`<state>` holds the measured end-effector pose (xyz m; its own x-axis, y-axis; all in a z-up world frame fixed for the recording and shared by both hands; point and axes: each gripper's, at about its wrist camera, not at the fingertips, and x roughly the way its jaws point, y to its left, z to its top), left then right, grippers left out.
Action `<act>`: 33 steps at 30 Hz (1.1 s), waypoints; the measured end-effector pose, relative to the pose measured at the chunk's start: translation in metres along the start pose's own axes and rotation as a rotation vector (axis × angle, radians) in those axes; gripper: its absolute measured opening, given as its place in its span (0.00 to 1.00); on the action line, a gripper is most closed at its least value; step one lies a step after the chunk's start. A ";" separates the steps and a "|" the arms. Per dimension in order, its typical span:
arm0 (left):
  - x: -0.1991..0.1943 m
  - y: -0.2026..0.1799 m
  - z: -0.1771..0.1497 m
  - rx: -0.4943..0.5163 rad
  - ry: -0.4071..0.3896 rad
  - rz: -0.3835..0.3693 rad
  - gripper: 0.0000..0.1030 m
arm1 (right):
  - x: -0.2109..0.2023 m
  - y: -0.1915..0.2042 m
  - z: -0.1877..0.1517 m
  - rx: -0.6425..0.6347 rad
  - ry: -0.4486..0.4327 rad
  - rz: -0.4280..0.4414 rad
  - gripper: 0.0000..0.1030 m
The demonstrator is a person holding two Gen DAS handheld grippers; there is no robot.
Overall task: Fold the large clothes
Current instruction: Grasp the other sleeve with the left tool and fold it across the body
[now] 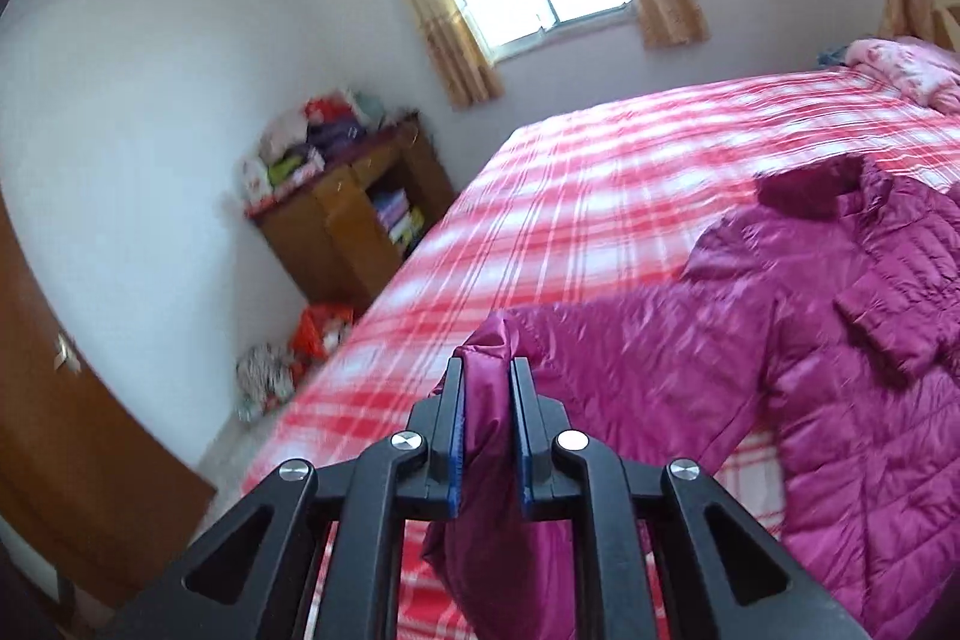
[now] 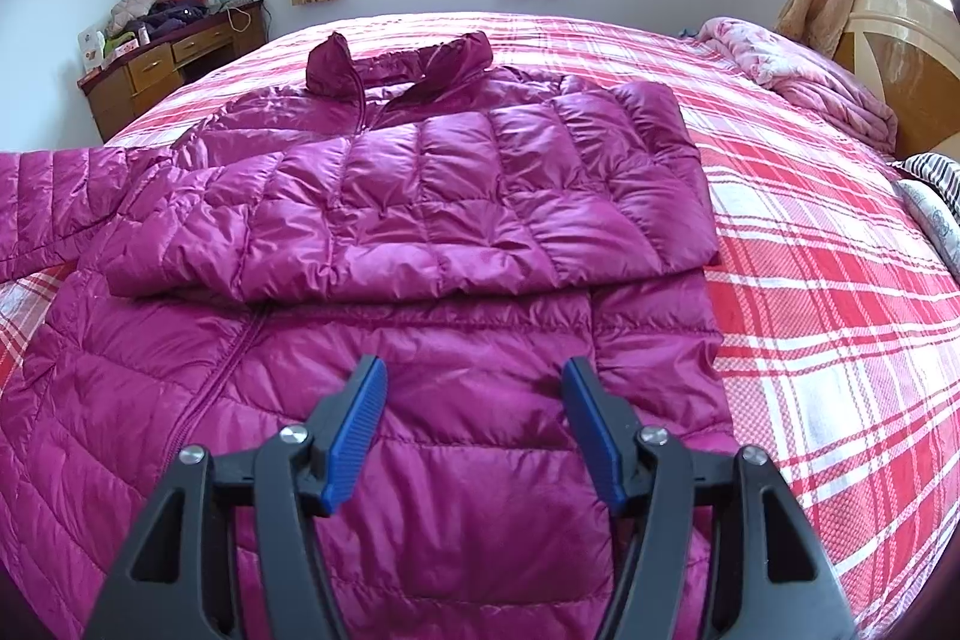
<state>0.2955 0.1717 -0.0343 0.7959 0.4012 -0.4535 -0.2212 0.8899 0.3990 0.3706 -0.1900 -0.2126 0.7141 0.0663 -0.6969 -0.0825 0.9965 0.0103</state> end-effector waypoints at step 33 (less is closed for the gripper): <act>-0.031 -0.232 0.097 0.068 -0.037 -0.527 0.11 | -0.007 -0.040 0.001 0.108 -0.020 -0.023 0.63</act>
<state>0.3765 -0.0684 -0.0359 0.8089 -0.1060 -0.5783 0.2506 0.9519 0.1761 0.3692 -0.2301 -0.2077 0.7290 0.0434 -0.6831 0.0088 0.9973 0.0727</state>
